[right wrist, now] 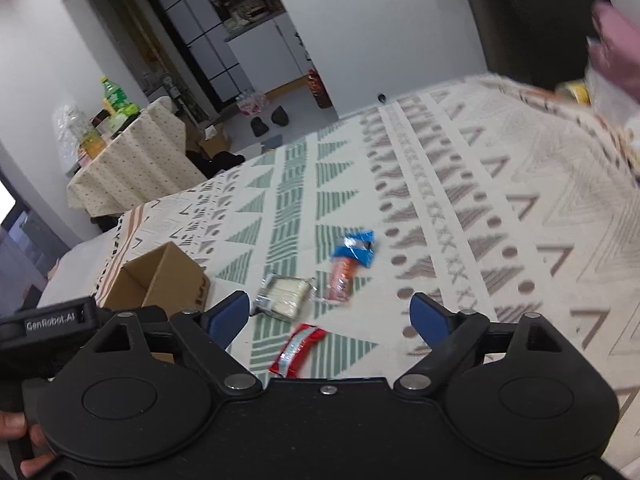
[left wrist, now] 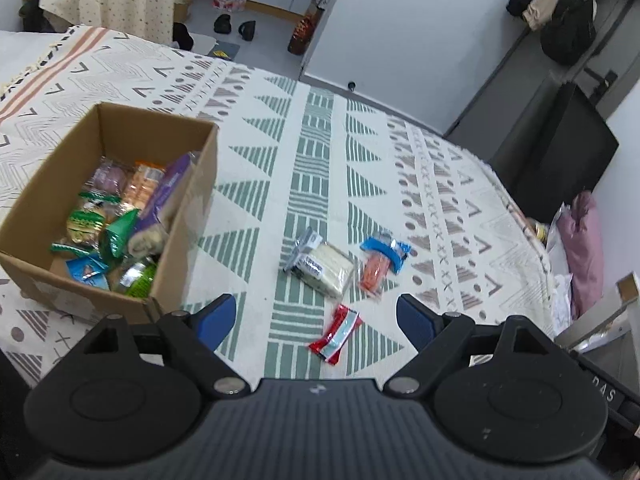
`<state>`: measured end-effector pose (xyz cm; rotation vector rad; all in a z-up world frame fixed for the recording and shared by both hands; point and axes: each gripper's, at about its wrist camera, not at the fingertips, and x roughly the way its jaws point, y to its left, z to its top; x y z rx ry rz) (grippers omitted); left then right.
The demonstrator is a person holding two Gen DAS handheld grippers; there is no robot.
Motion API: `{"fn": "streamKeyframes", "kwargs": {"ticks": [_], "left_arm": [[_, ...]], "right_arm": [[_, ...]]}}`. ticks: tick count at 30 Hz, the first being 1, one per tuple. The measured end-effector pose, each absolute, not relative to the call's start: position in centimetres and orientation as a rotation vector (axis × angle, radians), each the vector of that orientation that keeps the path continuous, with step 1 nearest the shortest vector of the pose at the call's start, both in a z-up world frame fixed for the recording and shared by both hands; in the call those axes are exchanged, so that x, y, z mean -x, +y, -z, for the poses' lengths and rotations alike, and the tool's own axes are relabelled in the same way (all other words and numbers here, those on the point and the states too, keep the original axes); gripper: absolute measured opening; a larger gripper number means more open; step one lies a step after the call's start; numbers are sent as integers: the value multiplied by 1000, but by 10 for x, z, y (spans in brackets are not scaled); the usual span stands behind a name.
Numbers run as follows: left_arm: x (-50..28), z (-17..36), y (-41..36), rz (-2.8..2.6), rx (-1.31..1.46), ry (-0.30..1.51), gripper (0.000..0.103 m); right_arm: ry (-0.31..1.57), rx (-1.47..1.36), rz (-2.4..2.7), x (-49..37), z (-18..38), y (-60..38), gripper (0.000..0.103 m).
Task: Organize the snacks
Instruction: 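Move both tools back from the box to the remaining snacks, then grasp the red stick snack with the left gripper while the right gripper grasps the orange-filled packet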
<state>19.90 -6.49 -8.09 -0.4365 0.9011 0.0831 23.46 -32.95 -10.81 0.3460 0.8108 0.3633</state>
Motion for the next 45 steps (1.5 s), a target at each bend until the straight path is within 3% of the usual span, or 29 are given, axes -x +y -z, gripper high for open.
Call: {"fn": "streamKeyframes", "kwargs": {"ticks": [3, 6, 18, 26, 31, 33, 35, 36, 45], "left_arm": [[-203, 92, -71, -81, 417, 926, 87], [-209, 103, -76, -86, 399, 952, 87], [-240, 146, -96, -52, 375, 1025, 83], [-258, 176, -110, -26, 372, 1078, 57], [-269, 192, -113, -18, 385, 1108, 48], [-273, 197, -114, -30, 382, 1108, 41], [-278, 197, -115, -40, 371, 1102, 23], [-280, 197, -116, -41, 373, 1108, 21], [-297, 174, -119, 25, 415, 1070, 19]], "right_arm": [[849, -420, -326, -241, 120, -340, 93], [848, -496, -330, -243, 127, -351, 103], [912, -536, -335, -264, 154, -348, 103], [925, -510, -346, -278, 166, -338, 103], [949, -495, -356, -288, 176, -330, 101], [954, -494, -363, -295, 179, -325, 101], [955, -492, -366, -303, 182, -319, 98], [961, -493, -366, -307, 184, -316, 96], [974, -537, -353, -326, 196, -313, 86]]}}
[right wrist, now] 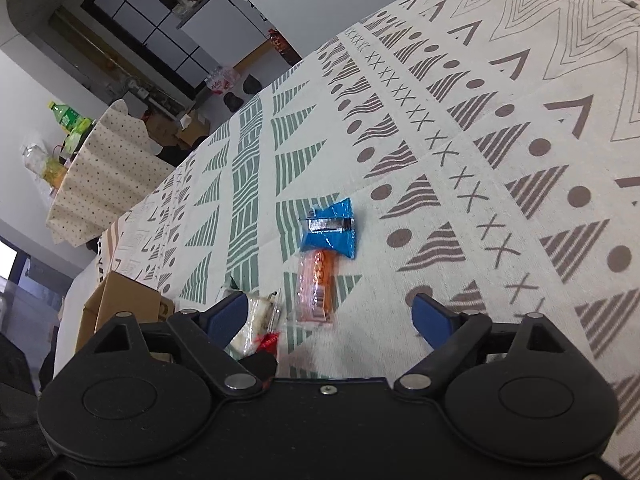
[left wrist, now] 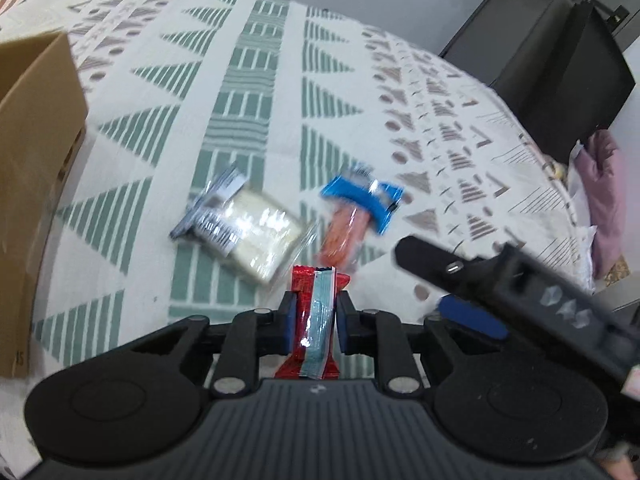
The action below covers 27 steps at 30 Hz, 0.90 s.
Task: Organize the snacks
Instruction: 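Grasp the red stick snack with the left gripper while the right gripper grasps the orange-filled packet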
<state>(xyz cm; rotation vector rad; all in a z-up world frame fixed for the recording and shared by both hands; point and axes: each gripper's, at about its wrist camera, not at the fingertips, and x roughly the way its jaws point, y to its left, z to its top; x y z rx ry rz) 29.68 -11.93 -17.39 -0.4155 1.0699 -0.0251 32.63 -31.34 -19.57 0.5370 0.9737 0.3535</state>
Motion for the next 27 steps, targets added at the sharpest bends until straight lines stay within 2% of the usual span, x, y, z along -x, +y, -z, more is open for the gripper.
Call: {"fn": "streamKeyframes", "kwargs": {"ticks": [13, 21, 24, 27], "left_arm": [[-317, 170, -99, -10, 448, 1038, 19], [-320, 165, -80, -58, 457, 1010, 19], [-318, 163, -77, -63, 456, 1011, 19], [-312, 161, -73, -85, 450, 1000, 19]], "right_arm": [[1007, -580, -361, -352, 214, -298, 71], [990, -509, -354, -360, 214, -279, 68], [1003, -475, -358, -360, 216, -271, 58], [1022, -421, -367, -359, 216, -263, 35]]}}
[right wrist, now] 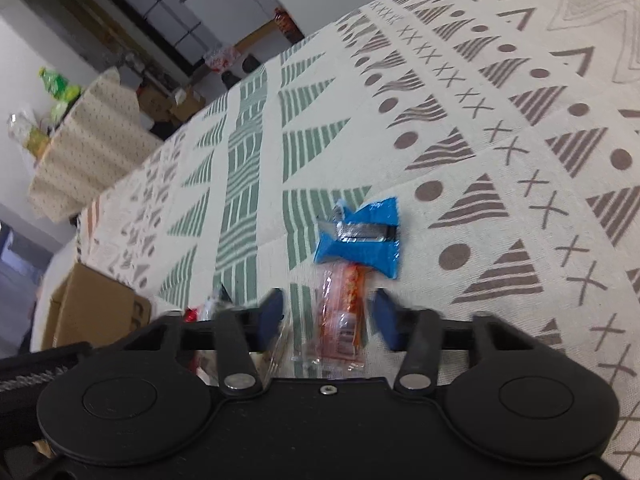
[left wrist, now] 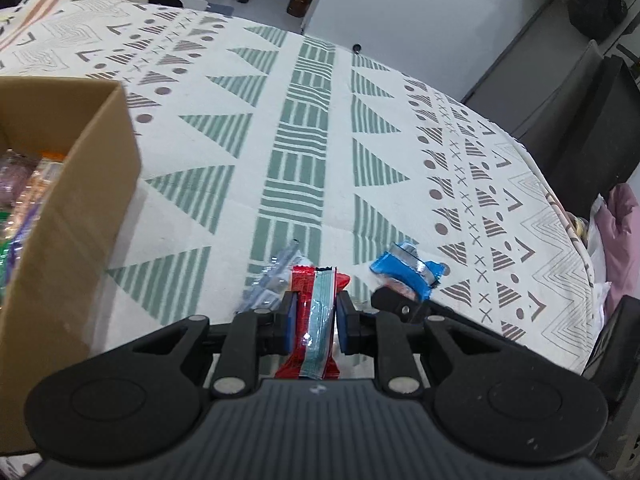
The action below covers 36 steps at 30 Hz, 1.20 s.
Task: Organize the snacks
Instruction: 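Grasp the red stick snack with the left gripper while the right gripper grasps the orange-filled packet, then carry both snacks over the box and lower them inside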
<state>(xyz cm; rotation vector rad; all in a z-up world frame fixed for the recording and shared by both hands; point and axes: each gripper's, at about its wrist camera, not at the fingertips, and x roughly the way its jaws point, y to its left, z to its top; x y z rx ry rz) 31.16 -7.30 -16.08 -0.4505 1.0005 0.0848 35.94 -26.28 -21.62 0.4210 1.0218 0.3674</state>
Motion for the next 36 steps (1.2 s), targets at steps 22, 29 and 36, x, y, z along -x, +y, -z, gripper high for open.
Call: {"fn": "streamKeyframes", "kwargs": {"ticks": [22, 29, 36], "left_arm": [[-251, 95, -42, -209, 411, 856, 19], [-230, 76, -25, -264, 406, 818, 19], [-215, 53, -7, -311, 416, 761, 19]], "right_arm": [[913, -451, -472, -317, 152, -253, 18], [859, -460, -529, -303, 134, -243, 18], [811, -474, -554, -294, 122, -241, 18]]}}
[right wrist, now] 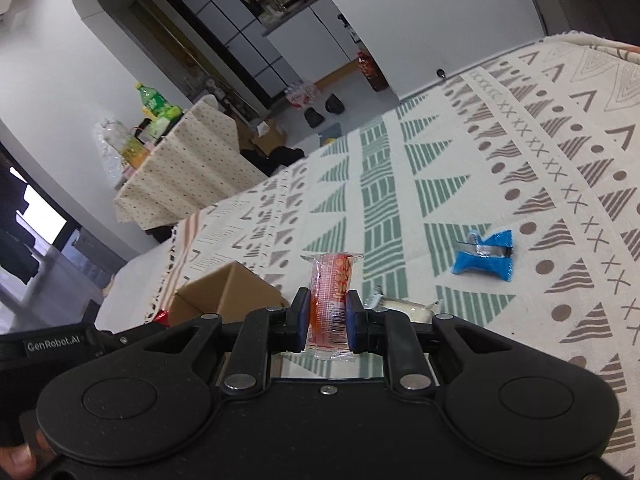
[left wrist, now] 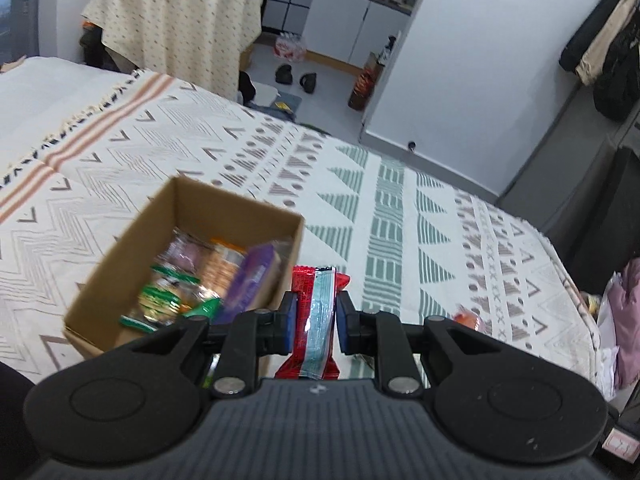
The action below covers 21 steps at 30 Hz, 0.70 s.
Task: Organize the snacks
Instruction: 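Carry both snacks over the box and lower them inside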
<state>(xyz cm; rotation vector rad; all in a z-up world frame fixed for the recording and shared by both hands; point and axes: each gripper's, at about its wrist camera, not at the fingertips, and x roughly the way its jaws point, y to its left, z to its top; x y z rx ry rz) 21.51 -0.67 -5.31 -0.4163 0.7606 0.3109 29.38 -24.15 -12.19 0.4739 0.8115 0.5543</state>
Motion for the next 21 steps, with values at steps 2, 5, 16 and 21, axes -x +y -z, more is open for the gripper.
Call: {"fn": "streamKeyframes", "kwargs": {"ticks": [2, 5, 16, 21], "left_arm": [[-212, 47, -1, -323, 415, 745, 19], [-207, 43, 6, -341, 421, 733, 19], [-193, 40, 26, -360, 440, 723, 19], [-190, 44, 41, -366, 452, 726, 19]], "right_arm": [[797, -477, -556, -291, 120, -242, 18], [791, -481, -555, -290, 119, -242, 18], [761, -513, -590, -273, 106, -222, 18], [757, -494, -627, -270, 101, -204, 18]]}}
